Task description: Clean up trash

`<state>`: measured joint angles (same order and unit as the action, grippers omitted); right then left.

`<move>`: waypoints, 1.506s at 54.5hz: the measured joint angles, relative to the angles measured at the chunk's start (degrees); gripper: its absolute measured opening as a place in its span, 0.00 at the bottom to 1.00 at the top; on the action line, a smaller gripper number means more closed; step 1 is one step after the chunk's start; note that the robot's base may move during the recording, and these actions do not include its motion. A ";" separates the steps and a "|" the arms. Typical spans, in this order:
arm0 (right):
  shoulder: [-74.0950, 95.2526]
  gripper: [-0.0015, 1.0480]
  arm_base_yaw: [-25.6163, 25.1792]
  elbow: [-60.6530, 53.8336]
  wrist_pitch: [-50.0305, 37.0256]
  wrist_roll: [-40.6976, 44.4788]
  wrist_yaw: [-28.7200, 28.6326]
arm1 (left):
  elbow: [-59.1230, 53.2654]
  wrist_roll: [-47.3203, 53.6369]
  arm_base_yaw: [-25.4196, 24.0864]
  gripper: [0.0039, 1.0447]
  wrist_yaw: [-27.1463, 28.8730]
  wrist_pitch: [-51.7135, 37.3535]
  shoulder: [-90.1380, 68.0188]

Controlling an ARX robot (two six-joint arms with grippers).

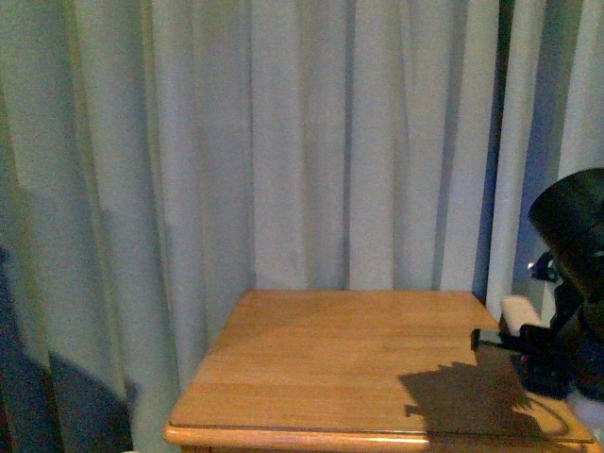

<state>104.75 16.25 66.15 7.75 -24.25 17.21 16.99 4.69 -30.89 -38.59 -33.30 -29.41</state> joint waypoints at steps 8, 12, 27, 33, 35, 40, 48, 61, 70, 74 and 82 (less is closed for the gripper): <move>-9.66 0.20 0.00 -5.73 -9.31 8.26 4.11 | 0.00 -0.02 0.00 0.26 0.00 0.00 0.00; -16.24 0.20 0.11 -9.25 -13.27 12.31 5.35 | 0.00 -0.02 0.00 0.26 0.00 0.00 0.00; -37.73 0.20 1.90 -20.46 -19.50 23.93 8.85 | 0.00 -0.02 0.00 0.26 0.00 0.00 0.00; -46.75 0.20 4.39 -24.59 -21.79 28.68 10.97 | 0.00 -0.02 0.00 0.26 0.00 0.00 0.00; -49.35 0.20 5.33 -25.62 -22.23 30.36 11.69 | 0.00 -0.02 0.00 0.26 0.00 0.00 0.00; -55.67 0.20 7.91 -28.26 -22.93 33.59 14.23 | 0.00 -0.02 0.00 0.26 0.00 0.00 0.00; -63.10 0.20 10.78 -31.82 -21.66 35.76 18.51 | 0.00 -0.02 0.00 0.26 0.00 0.00 0.00; -68.26 0.20 13.55 -35.36 -22.03 37.18 23.28 | 0.00 -0.04 0.00 0.26 0.00 0.02 0.00; -68.61 0.20 14.47 -36.17 -22.91 38.45 24.81 | 0.00 -0.04 0.00 0.26 0.00 0.00 0.00; -68.72 0.20 14.53 -36.24 -22.91 38.49 25.07 | 0.00 -0.04 0.00 0.26 0.00 0.00 0.00; -68.78 0.20 14.56 -36.26 -22.91 38.64 25.22 | 0.00 -0.02 0.00 0.26 0.00 0.00 0.00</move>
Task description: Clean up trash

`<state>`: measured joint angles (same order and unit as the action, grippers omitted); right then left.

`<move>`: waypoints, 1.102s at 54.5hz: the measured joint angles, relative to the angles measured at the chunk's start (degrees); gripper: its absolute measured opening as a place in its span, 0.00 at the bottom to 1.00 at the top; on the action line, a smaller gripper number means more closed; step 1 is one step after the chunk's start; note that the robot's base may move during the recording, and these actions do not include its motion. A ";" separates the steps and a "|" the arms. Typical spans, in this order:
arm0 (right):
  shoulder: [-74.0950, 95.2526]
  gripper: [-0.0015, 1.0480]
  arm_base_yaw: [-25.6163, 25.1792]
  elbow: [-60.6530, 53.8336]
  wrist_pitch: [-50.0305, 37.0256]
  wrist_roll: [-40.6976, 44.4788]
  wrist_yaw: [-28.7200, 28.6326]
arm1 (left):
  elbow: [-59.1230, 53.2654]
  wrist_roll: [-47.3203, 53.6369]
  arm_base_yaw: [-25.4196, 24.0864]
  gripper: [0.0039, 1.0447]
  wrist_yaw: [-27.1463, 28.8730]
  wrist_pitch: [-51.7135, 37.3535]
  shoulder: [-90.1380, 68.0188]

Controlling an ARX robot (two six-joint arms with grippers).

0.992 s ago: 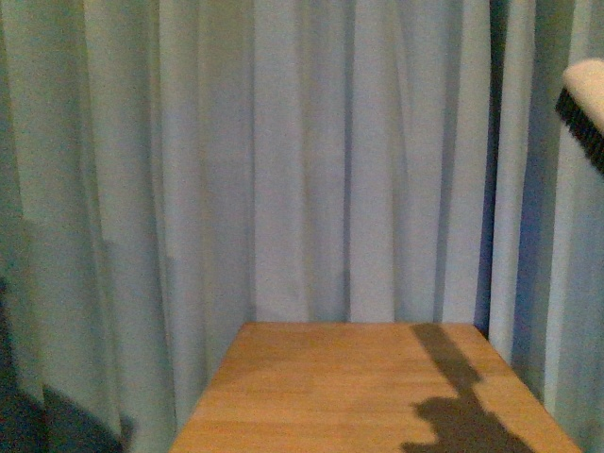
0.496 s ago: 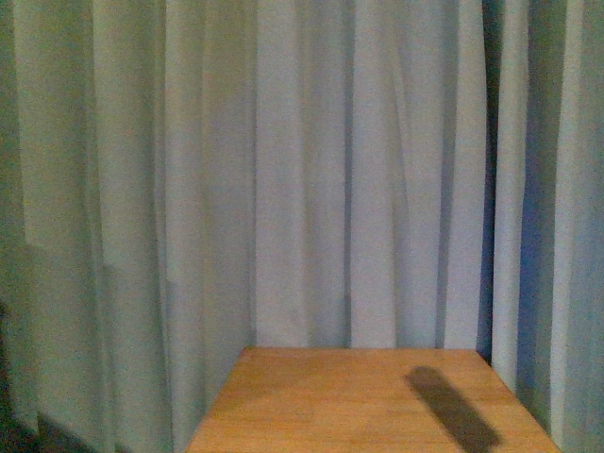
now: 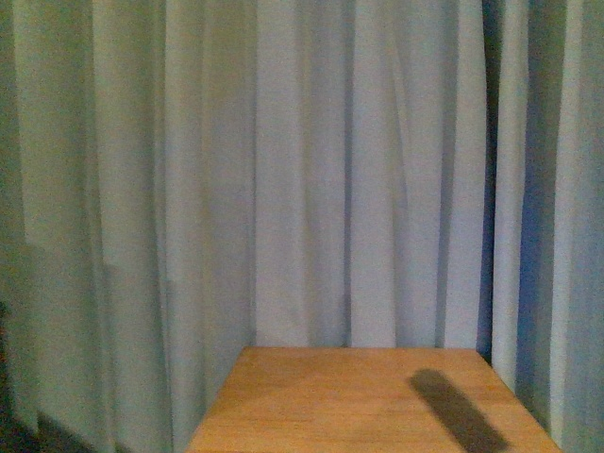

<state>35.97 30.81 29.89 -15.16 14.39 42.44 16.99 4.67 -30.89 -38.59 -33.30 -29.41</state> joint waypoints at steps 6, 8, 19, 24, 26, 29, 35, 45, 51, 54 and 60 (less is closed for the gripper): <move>0.02 0.20 0.00 -0.02 0.00 0.02 0.00 | 0.00 -0.02 0.00 0.26 0.00 0.00 0.00; 0.02 0.20 0.00 -0.04 0.00 0.02 0.00 | 0.00 -0.02 0.00 0.26 0.00 0.00 0.00; -0.87 0.20 -0.02 -0.09 -0.09 0.02 0.55 | 0.00 0.00 0.02 0.26 -0.46 0.00 0.00; -0.74 0.20 0.00 -0.09 -0.13 0.02 0.46 | -0.09 -0.02 -0.04 0.26 0.20 0.04 0.11; -0.70 0.20 0.00 -0.11 -0.13 0.00 0.46 | -0.09 -0.02 -0.04 0.26 0.20 0.04 0.07; 0.09 0.20 0.11 -0.24 -0.09 0.17 -0.17 | -0.22 -0.02 -0.04 0.26 0.20 0.11 0.13; 0.02 0.20 0.17 -0.42 -0.09 0.26 0.00 | -0.31 -0.04 -0.04 0.26 0.11 0.17 0.07; -0.02 0.20 0.13 -0.42 -0.11 0.26 0.02 | -0.28 -0.02 -0.04 0.26 0.00 0.20 0.11; -0.04 0.19 0.09 -0.42 -0.11 0.26 0.02 | -0.28 -0.04 -0.04 0.26 0.02 0.20 0.09; -0.02 0.19 0.11 -0.44 -0.09 0.28 0.00 | -0.31 -0.04 -0.04 0.26 0.00 0.26 0.07; -0.02 0.19 0.09 -0.44 -0.11 0.26 0.02 | -0.31 -0.04 -0.04 0.26 0.07 0.26 0.11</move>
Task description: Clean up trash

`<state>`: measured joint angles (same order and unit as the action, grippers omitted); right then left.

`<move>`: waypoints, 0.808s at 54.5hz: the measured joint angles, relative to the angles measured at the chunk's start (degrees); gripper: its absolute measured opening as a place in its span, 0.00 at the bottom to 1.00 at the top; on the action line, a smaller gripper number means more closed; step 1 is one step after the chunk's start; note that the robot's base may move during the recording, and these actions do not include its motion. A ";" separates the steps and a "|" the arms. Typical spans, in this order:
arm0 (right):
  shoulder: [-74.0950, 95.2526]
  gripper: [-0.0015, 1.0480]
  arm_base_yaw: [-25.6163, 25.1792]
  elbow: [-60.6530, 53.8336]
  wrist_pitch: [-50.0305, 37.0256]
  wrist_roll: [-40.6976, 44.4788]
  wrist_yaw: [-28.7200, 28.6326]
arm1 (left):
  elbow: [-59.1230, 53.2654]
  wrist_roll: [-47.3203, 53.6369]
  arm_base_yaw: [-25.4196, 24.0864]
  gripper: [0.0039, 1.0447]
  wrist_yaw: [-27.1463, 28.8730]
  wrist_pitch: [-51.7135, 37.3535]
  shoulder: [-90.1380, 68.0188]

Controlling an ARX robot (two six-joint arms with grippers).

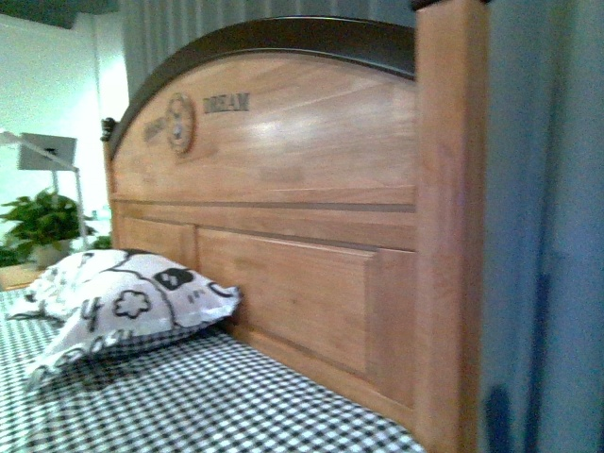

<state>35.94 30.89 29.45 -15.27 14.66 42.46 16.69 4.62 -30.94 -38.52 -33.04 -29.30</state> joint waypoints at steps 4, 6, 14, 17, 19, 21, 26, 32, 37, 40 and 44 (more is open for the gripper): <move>-0.02 0.19 0.02 0.00 0.00 0.02 0.00 | 0.00 0.02 0.00 0.26 -0.07 0.00 0.00; -0.02 0.19 0.00 0.00 0.00 0.00 0.00 | 0.00 0.02 0.00 0.26 -0.04 0.00 0.07; -0.04 0.19 0.00 -0.02 0.00 0.02 0.00 | 0.00 0.02 0.00 0.26 -0.07 0.00 0.00; -0.04 0.19 0.00 0.00 0.00 0.00 0.02 | 0.00 0.00 0.00 0.26 0.00 0.00 0.09; -0.02 0.19 0.00 0.00 0.00 0.00 0.00 | 0.00 0.02 0.00 0.26 0.00 0.00 0.04; -0.02 0.19 0.00 0.00 0.00 0.02 -0.02 | -0.02 0.02 0.00 0.26 -0.07 0.04 -0.02; -0.02 0.19 0.00 0.00 0.00 0.02 0.00 | -0.02 0.02 0.00 0.26 -0.04 0.02 0.09; 0.02 0.19 0.02 0.00 0.00 0.02 -0.13 | 0.00 0.02 -0.04 0.26 0.09 0.02 0.13; 0.13 0.19 0.13 0.00 0.00 0.02 -0.48 | -0.02 -0.02 -0.22 0.26 0.81 0.02 0.11; 0.13 0.19 0.13 0.00 0.00 0.04 -0.48 | 0.00 -0.02 -0.20 0.26 0.76 0.04 0.11; 0.04 0.19 0.11 0.00 0.00 0.02 -0.17 | 0.00 0.00 -0.20 0.26 0.28 0.02 0.11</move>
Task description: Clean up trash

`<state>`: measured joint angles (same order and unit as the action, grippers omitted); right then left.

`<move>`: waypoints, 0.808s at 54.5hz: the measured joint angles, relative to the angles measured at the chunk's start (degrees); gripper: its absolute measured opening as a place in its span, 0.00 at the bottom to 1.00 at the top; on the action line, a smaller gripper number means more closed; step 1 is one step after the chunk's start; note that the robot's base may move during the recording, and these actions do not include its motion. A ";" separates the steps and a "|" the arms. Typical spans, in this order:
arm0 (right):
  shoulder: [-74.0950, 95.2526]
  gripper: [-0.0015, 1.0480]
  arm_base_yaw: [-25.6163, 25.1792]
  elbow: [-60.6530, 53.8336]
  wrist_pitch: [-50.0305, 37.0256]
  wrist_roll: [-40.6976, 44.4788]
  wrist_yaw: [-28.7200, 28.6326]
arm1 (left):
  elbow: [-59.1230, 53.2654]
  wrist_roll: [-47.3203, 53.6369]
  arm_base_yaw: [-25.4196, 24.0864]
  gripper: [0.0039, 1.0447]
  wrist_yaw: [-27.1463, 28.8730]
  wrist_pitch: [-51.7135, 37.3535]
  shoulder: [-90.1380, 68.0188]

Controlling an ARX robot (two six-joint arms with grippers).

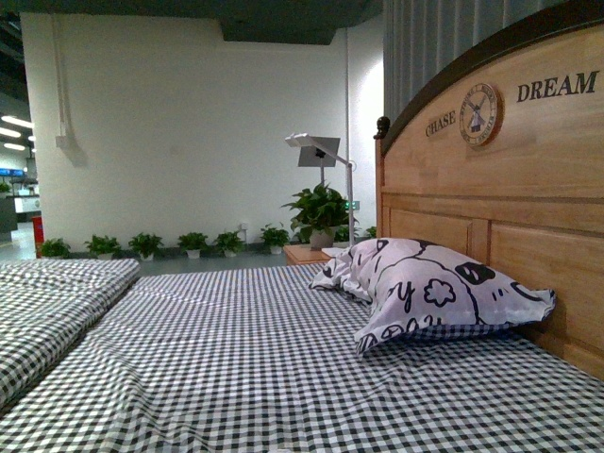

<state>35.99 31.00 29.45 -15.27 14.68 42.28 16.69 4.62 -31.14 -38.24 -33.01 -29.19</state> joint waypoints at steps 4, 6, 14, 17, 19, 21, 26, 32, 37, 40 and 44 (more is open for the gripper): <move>0.00 0.19 -0.11 0.00 0.00 0.00 0.42 | 0.00 0.00 0.00 0.26 -0.57 0.00 0.00; -0.04 0.19 -0.11 0.00 0.00 -0.02 0.46 | -0.02 0.00 0.00 0.26 -0.63 0.02 0.00; -0.04 0.19 -0.11 0.00 0.00 0.00 0.15 | 9.33 7.58 0.04 0.26 2.08 27.47 -5.18; -0.04 0.19 -0.11 0.00 0.00 0.00 0.20 | 10.51 14.45 0.39 0.26 1.92 33.07 -12.81; -0.04 0.19 -0.11 0.00 0.00 0.00 0.17 | 10.62 18.64 1.31 0.26 2.21 33.35 -17.20; -0.02 0.19 -0.11 0.00 0.00 0.00 0.15 | 10.82 21.27 2.12 0.26 2.36 33.79 -20.09; -0.04 0.19 -0.11 0.00 0.00 0.00 0.15 | 10.84 27.67 4.68 0.26 3.37 32.76 -25.44; -0.04 0.19 -0.11 0.00 0.00 0.00 0.17 | 10.95 35.15 7.76 0.26 3.43 31.43 -31.74; -0.04 0.19 -0.11 0.00 0.00 0.00 0.17 | 11.26 40.17 10.01 0.26 3.93 31.15 -36.35; -0.02 0.19 -0.11 0.00 0.00 0.00 0.15 | 11.65 43.58 12.61 0.26 5.38 29.59 -40.26; -0.04 0.19 -0.11 0.00 0.00 0.00 0.17 | 12.81 44.83 15.17 0.26 6.49 28.35 -43.08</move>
<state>35.94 30.89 29.45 -15.27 14.68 42.46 29.50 49.45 -15.97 -31.75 -4.67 -72.27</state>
